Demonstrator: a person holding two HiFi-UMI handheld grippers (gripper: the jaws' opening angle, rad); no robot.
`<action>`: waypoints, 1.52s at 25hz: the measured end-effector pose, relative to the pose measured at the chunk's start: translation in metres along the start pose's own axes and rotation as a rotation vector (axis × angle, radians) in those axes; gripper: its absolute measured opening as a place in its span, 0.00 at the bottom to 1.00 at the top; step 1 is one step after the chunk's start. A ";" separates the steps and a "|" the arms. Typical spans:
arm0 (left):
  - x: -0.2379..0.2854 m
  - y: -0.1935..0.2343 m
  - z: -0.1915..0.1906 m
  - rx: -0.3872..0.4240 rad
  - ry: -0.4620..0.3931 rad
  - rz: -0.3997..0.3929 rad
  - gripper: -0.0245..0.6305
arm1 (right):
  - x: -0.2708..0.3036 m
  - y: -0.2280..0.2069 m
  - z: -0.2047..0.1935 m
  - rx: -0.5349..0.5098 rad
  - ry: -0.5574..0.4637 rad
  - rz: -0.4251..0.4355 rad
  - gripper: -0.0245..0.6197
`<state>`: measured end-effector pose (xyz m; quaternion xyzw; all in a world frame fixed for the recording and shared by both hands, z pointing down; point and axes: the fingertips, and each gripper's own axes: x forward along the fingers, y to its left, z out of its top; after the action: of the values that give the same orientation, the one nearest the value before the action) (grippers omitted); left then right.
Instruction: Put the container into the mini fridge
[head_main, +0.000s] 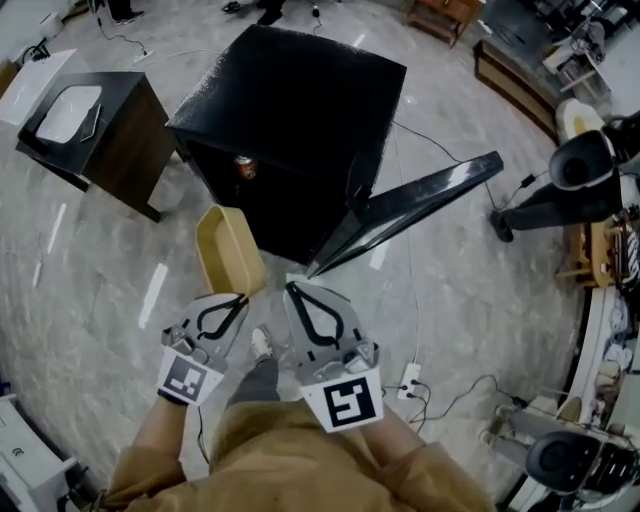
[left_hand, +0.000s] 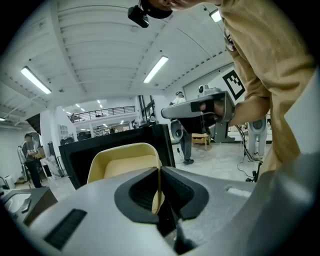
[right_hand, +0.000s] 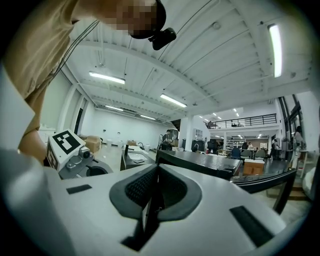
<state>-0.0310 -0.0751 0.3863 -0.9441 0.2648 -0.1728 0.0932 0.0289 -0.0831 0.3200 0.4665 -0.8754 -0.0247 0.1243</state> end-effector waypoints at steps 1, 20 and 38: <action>0.006 0.003 -0.007 0.009 0.013 -0.013 0.07 | 0.006 -0.002 -0.003 0.004 -0.004 -0.005 0.04; 0.076 0.030 -0.093 0.244 0.149 -0.223 0.07 | 0.071 -0.009 -0.075 0.091 0.042 -0.060 0.04; 0.126 0.048 -0.163 0.444 0.203 -0.311 0.07 | 0.110 0.006 -0.130 0.152 0.094 -0.064 0.04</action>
<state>-0.0137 -0.1966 0.5585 -0.9077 0.0805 -0.3325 0.2429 -0.0035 -0.1610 0.4686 0.5031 -0.8525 0.0595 0.1285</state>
